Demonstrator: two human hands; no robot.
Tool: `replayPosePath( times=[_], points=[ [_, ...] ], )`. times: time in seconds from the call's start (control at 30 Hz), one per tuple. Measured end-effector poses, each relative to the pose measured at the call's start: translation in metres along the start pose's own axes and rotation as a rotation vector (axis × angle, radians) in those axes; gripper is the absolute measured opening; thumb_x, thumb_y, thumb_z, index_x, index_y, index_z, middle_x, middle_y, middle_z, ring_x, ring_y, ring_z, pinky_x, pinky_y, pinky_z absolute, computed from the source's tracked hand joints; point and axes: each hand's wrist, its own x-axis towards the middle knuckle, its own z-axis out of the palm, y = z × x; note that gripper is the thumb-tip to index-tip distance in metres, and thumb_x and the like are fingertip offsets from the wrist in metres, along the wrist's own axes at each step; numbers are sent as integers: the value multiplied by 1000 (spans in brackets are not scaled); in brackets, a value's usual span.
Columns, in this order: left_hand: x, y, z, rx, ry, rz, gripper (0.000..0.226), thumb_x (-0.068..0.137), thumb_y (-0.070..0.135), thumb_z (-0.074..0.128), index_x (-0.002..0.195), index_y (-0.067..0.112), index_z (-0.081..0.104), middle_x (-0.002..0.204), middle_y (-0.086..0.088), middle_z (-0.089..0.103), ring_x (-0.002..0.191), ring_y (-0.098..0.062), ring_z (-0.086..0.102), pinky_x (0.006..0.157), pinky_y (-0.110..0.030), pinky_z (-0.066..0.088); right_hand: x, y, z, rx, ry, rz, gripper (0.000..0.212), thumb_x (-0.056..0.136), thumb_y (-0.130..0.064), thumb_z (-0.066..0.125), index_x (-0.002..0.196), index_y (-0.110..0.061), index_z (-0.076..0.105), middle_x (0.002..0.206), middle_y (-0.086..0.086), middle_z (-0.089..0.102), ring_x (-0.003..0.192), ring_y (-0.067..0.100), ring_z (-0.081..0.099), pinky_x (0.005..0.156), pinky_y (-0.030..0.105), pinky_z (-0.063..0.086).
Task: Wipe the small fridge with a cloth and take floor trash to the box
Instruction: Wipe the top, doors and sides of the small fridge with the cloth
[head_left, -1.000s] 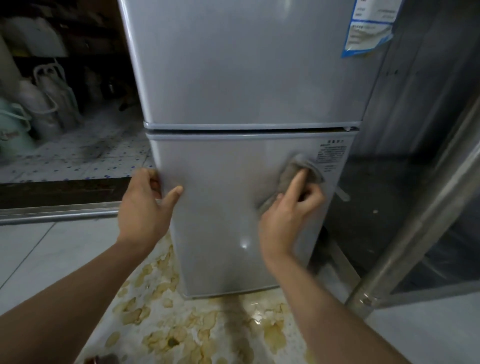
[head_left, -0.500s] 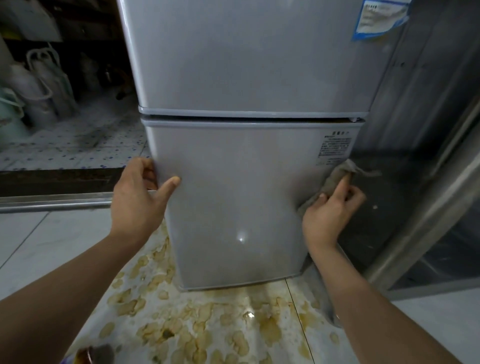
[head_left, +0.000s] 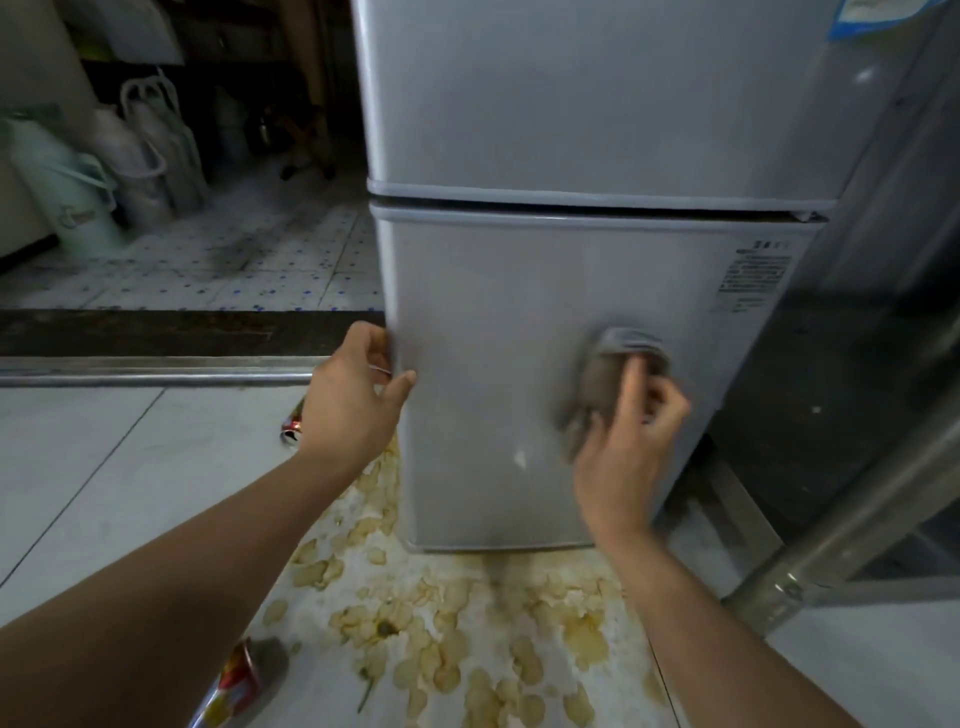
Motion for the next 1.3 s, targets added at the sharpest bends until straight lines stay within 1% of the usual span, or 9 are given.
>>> replayPosePath(
  times=[0.07,0.17,0.5,0.73,0.87,0.97,1.07,1.17,1.3],
  points=[
    [3,1,0,26,5,3,26,81,25,69,95,24,48,83,7,60,77,-17,62,70,-35,53,11,9,-5,-2,109,188,65,82,5,58,142,-1,34,126,28,36,109,32,41,99,30,35],
    [5,-1,-1,53,0,14,26,80,27,69,93,22,47,81,3,62,76,-21,62,67,-33,49,10,-9,4,33,169,212,62,80,11,51,140,8,32,123,32,36,108,38,42,98,29,34],
    [12,-9,-13,-38,-140,44,24,80,23,71,94,23,52,84,8,62,79,-16,65,75,-38,54,-40,-88,36,73,-197,-232,76,70,7,73,135,-8,39,116,25,39,90,38,58,76,42,57],
    [9,-16,-10,-119,-156,64,22,81,20,69,97,20,55,90,7,64,86,-17,65,83,-40,52,-15,-83,24,40,-25,-226,66,74,9,67,135,0,44,116,28,43,86,29,50,82,29,45],
    [10,-25,-9,-214,-197,43,23,81,9,66,99,20,56,91,6,64,87,-15,66,83,-40,53,-24,-94,52,-51,48,-409,46,83,6,59,127,-8,58,112,29,52,96,40,57,86,41,52],
    [9,-32,-12,-351,-287,29,33,82,-10,54,98,18,60,96,1,65,93,-13,65,83,-26,54,-38,-77,69,-154,67,-557,41,90,2,47,123,-16,63,120,20,41,101,36,48,97,39,41],
    [7,-34,-16,-433,-327,-2,49,75,-22,47,103,15,61,101,-4,64,96,-16,64,84,-26,54,-63,-52,72,-262,-116,-792,49,80,-2,51,122,-24,63,117,11,35,87,30,41,73,39,47],
    [4,-33,-15,-444,-351,-25,64,71,-27,38,111,19,59,106,-4,64,98,-15,64,86,-28,54,-73,-43,68,-342,-254,-907,53,79,-8,47,126,-29,59,113,8,35,81,28,41,67,37,51],
    [-1,-34,-14,-430,-323,-4,57,78,-21,43,112,20,60,104,0,65,99,-11,63,87,-22,52,-46,-61,60,-240,-85,-781,52,85,-6,42,133,-25,46,118,13,35,87,29,43,69,39,42]
  ],
)
